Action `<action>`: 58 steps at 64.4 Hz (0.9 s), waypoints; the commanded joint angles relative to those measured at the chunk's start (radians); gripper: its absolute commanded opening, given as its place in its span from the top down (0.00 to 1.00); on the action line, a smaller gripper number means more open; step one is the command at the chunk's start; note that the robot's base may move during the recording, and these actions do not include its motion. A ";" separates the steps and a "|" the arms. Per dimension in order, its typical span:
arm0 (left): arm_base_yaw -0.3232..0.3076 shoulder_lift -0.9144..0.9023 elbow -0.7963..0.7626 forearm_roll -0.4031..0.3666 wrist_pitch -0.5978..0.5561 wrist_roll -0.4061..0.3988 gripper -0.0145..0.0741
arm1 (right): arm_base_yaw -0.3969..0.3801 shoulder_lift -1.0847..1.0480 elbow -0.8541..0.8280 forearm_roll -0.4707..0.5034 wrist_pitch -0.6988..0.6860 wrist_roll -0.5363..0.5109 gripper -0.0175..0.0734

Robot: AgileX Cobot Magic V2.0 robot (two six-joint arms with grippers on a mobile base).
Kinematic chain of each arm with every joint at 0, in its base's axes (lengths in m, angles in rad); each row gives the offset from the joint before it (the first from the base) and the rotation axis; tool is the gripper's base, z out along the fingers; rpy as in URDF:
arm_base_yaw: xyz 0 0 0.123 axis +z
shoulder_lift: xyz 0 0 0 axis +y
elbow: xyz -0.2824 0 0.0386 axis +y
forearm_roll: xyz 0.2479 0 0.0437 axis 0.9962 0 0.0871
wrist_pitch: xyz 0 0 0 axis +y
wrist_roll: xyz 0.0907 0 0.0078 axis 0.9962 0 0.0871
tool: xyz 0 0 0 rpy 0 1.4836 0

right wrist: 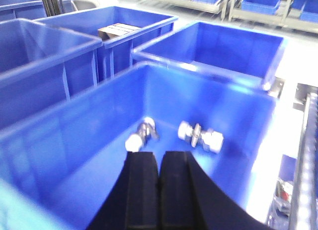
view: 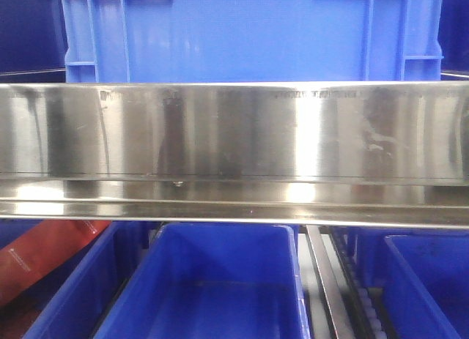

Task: Place valve from conveyor to right shelf box
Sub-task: 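Lower both valves into the blue bins and open both grippers, then withdraw both empty grippers up out of the bins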

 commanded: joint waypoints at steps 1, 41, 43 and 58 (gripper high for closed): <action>-0.004 -0.087 0.101 0.052 -0.076 -0.047 0.96 | -0.001 -0.089 0.134 -0.011 -0.099 -0.004 0.98; -0.004 -0.885 1.222 0.114 -0.746 -0.145 0.96 | -0.001 -0.625 0.933 -0.025 -0.418 -0.006 0.98; -0.004 -0.917 1.274 0.114 -0.775 -0.145 0.96 | -0.001 -0.644 0.960 -0.025 -0.437 -0.006 0.98; -0.004 -1.129 1.554 0.114 -1.024 -0.145 0.96 | -0.001 -0.714 1.156 -0.025 -0.617 -0.006 0.98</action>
